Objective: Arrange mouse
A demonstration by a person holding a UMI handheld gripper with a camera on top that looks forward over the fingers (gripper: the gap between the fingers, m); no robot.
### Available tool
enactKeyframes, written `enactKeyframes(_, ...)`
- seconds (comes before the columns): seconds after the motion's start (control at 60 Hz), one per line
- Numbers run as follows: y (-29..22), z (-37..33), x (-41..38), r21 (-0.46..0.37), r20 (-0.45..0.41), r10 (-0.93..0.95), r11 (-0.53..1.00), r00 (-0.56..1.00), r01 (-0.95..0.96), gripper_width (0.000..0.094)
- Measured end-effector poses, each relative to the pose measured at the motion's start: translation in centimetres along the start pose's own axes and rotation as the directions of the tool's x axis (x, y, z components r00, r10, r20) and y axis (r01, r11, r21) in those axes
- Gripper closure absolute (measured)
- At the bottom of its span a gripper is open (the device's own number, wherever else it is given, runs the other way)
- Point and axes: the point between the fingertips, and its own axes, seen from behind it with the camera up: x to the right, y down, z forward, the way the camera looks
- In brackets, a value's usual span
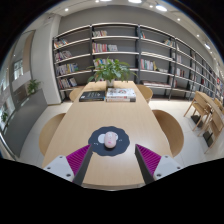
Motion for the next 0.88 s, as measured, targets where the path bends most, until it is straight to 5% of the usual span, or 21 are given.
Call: enactKeyframes(0.883,3.5,-6.0,-0.2,-0.002,0.022,0.0,1.0,1.0,0.0,0.0086)
